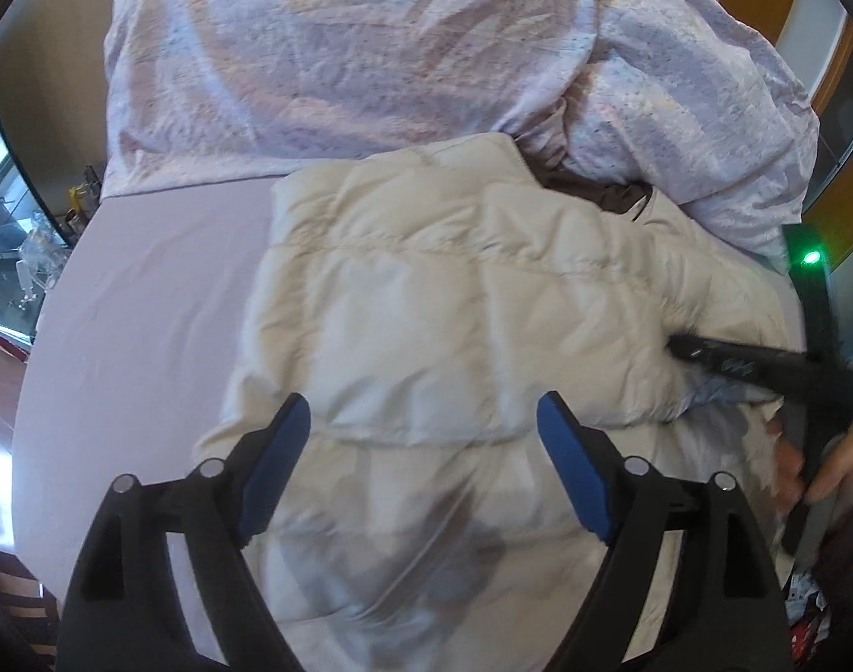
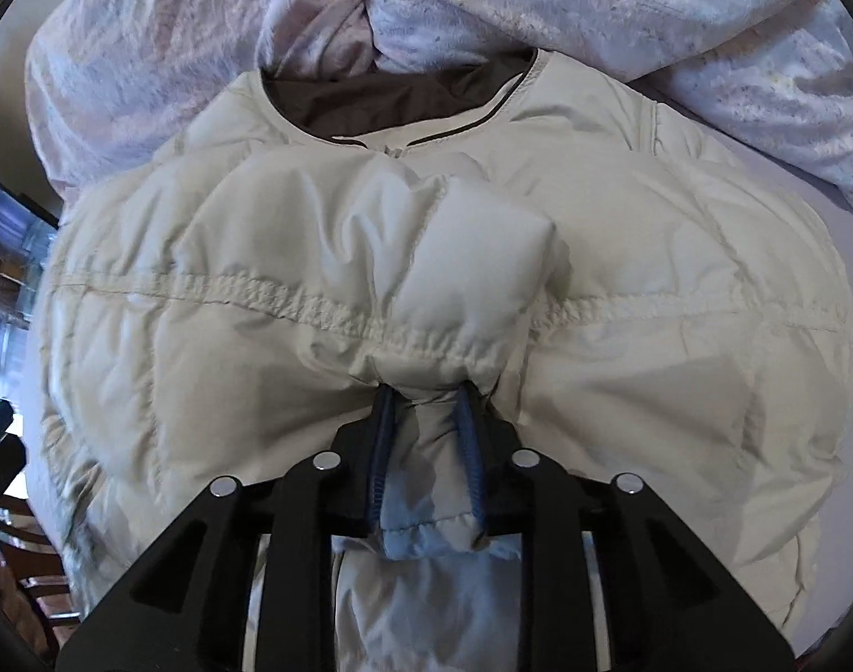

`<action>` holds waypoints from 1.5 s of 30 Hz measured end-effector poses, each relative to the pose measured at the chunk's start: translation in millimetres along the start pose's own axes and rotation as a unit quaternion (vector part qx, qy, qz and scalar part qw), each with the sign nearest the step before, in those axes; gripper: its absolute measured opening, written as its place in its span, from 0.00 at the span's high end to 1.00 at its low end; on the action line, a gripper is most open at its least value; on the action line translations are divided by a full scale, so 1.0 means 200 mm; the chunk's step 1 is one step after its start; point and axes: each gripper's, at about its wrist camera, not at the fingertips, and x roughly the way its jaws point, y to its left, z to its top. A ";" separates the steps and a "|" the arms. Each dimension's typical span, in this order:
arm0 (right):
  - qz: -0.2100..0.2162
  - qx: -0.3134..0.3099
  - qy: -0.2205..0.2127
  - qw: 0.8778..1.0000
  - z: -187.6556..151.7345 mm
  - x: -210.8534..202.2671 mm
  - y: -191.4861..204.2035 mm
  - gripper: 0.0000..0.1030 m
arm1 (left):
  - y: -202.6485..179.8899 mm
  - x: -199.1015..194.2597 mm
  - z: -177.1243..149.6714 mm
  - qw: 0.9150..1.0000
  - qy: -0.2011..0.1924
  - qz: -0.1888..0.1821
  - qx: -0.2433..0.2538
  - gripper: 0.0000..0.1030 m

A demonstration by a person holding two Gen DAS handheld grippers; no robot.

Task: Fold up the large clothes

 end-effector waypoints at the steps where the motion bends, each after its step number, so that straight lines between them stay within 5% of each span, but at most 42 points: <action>1: 0.016 0.006 -0.006 1.000 -0.03 -0.06 -0.05 0.41 | 0.03 -0.02 -0.03 1.000 -0.001 0.003 0.000 0.15; 2: 0.022 0.006 -0.012 1.000 -0.06 -0.10 -0.08 0.22 | 0.07 -0.04 -0.05 1.000 0.000 0.007 0.000 0.15; 3: 0.029 0.004 -0.019 0.999 -0.09 -0.15 -0.13 0.20 | 0.13 -0.05 -0.08 1.000 0.003 0.013 -0.001 0.14; 7: 0.048 0.018 -0.012 0.999 -0.23 -0.33 -0.41 0.20 | 0.32 -0.07 -0.23 0.999 0.034 0.026 -0.005 0.14; 15: 0.074 0.151 0.048 0.985 -0.62 -0.49 -1.08 0.18 | 0.57 -0.06 -0.49 0.995 0.090 0.001 -0.043 0.14; 23: 0.150 0.205 0.106 0.961 -0.97 -0.40 -1.21 0.18 | 0.62 0.01 -0.66 0.986 0.123 -0.061 -0.091 0.16; 27: 0.189 0.220 0.096 0.952 -1.02 -0.42 -1.22 0.17 | 0.63 0.01 -0.73 0.982 0.124 -0.088 -0.112 0.22; 31: 0.232 0.214 0.110 0.943 -1.05 -0.40 -1.19 0.27 | 0.60 0.00 -0.77 0.980 0.125 -0.106 -0.116 0.37; 40: 0.273 0.192 0.136 0.933 -1.05 -0.37 -1.08 0.39 | 0.52 -0.03 -0.83 0.975 0.138 -0.125 -0.118 0.51; 42: 0.274 0.194 0.137 0.932 -1.06 -0.36 -1.08 0.49 | 0.52 -0.04 -0.84 0.975 0.135 -0.127 -0.124 0.57; 44: 0.266 0.189 0.135 0.936 -1.05 -0.35 -1.08 0.79 | 0.51 -0.06 -0.83 0.975 0.133 -0.129 -0.122 0.66; 45: 0.266 0.183 0.129 0.938 -1.04 -0.36 -1.08 0.83 | 0.50 -0.06 -0.83 0.976 0.130 -0.128 -0.117 0.74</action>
